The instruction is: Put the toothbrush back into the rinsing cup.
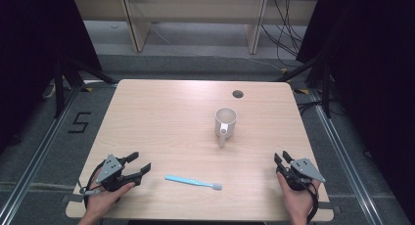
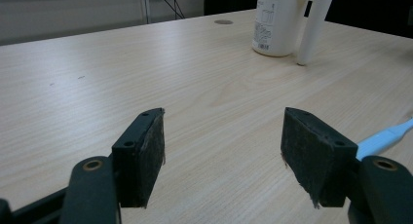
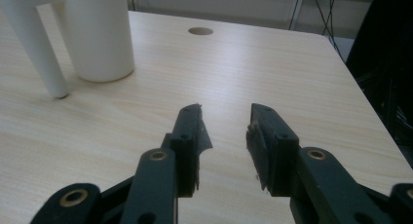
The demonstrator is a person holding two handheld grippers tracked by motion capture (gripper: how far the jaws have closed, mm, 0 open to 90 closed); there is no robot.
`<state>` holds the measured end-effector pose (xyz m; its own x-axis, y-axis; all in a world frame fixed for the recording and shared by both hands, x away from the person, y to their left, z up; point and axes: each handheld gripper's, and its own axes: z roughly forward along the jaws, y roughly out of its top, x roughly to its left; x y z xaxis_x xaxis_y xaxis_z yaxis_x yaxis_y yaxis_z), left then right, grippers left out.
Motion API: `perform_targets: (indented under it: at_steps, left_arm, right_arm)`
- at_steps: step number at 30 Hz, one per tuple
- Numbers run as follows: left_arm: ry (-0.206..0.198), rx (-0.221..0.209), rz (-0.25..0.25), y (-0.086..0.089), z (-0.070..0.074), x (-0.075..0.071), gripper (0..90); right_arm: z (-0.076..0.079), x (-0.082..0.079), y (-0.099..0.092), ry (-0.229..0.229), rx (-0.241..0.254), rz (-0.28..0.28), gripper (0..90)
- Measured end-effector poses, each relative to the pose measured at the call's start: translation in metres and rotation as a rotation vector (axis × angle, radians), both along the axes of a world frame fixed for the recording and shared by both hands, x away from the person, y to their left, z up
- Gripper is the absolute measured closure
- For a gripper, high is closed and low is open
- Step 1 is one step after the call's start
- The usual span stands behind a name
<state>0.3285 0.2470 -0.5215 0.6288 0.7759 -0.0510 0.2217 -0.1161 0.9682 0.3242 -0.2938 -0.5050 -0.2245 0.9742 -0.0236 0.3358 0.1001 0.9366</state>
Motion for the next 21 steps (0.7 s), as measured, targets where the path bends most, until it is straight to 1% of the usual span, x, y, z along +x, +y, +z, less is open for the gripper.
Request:
perform_targets:
  at_steps: [1,2,3,4,5,6,7,8,9,10,11,12,13,14,15,16,17,18,19,20,21]
  left_arm:
    - [0.0,0.002,0.009,0.002,0.003,-0.001,32.5]
    - [-0.005,-0.008,0.011,0.003,0.007,-0.001,32.8]
    - [-0.004,-0.022,0.019,0.004,0.01,-0.001,32.9]
    - [-0.004,-0.022,0.019,0.004,0.01,-0.001,33.0]
    - [-0.004,-0.03,0.011,0.004,0.015,0.0,33.0]
    - [-0.007,-0.032,-0.002,0.004,0.017,0.001,33.0]
    - [-0.007,-0.032,-0.002,0.004,0.017,0.001,33.0]
    - [-0.017,-0.019,-0.022,0.003,0.019,0.002,33.2]
    - [-0.015,-0.003,-0.026,0.002,0.021,0.002,33.6]
    - [-0.023,0.009,-0.039,0.002,0.024,0.003,34.0]
    - [-0.023,0.009,-0.039,0.002,0.024,0.003,34.6]
    - [-0.031,0.008,-0.06,0.001,0.027,0.005,34.8]
    - [-0.031,0.008,-0.06,0.001,0.027,0.005,34.8]
    - [-0.025,0.029,-0.081,-0.001,0.032,0.006,34.8]
    - [-0.025,0.029,-0.081,-0.001,0.032,0.006,34.8]
    - [-0.02,0.064,-0.099,-0.003,0.038,0.005,34.7]
    - [-0.02,0.064,-0.099,-0.003,0.038,0.005,34.6]
    - [-0.026,0.103,-0.141,-0.005,0.045,0.005,34.3]
    - [-0.026,0.103,-0.141,-0.005,0.045,0.005,34.0]
    - [-0.028,0.167,-0.171,-0.005,0.051,0.007,33.9]
    - [-0.028,0.167,-0.171,-0.005,0.051,0.007,33.8]
  right_arm:
    - [0.0,0.001,0.0,-0.004,0.009,-0.005,65.5]
    - [-0.001,0.002,-0.001,-0.013,0.0,-0.005,65.5]
    - [0.0,0.003,-0.001,-0.007,0.004,0.002,65.4]
    - [-0.002,0.005,-0.002,-0.021,0.012,0.017,65.2]
    - [-0.002,0.005,-0.001,-0.006,0.003,0.003,65.0]
    - [-0.002,0.005,0.0,0.011,0.019,-0.003,64.8]
    - [-0.002,0.005,0.0,0.011,0.019,-0.003,64.8]
    - [-0.004,0.006,0.001,0.012,0.016,0.004,64.4]
    - [-0.005,0.006,0.003,0.018,0.015,-0.002,64.2]
    - [-0.004,0.006,0.003,0.032,0.009,0.011,64.0]
    - [-0.003,0.008,0.002,0.018,-0.028,0.033,63.7]
    - [-0.002,0.008,0.003,0.023,-0.013,0.034,63.5]
    - [-0.002,0.008,0.003,0.023,-0.013,0.034,63.5]
    - [-0.001,0.007,0.005,0.027,-0.018,0.036,62.7]
    - [-0.001,0.007,0.005,0.027,-0.018,0.036,62.7]
    - [-0.001,0.006,0.007,0.021,-0.016,0.029,62.6]
    - [-0.001,0.006,0.007,0.021,-0.016,0.029,62.6]
    - [-0.001,0.005,0.009,0.034,-0.025,0.051,62.5]
    - [-0.001,0.005,0.009,0.034,-0.025,0.051,62.5]
    - [0.0,0.003,0.01,0.037,-0.028,0.044,62.4]
    - [0.0,0.004,0.01,0.025,-0.039,0.05,62.4]
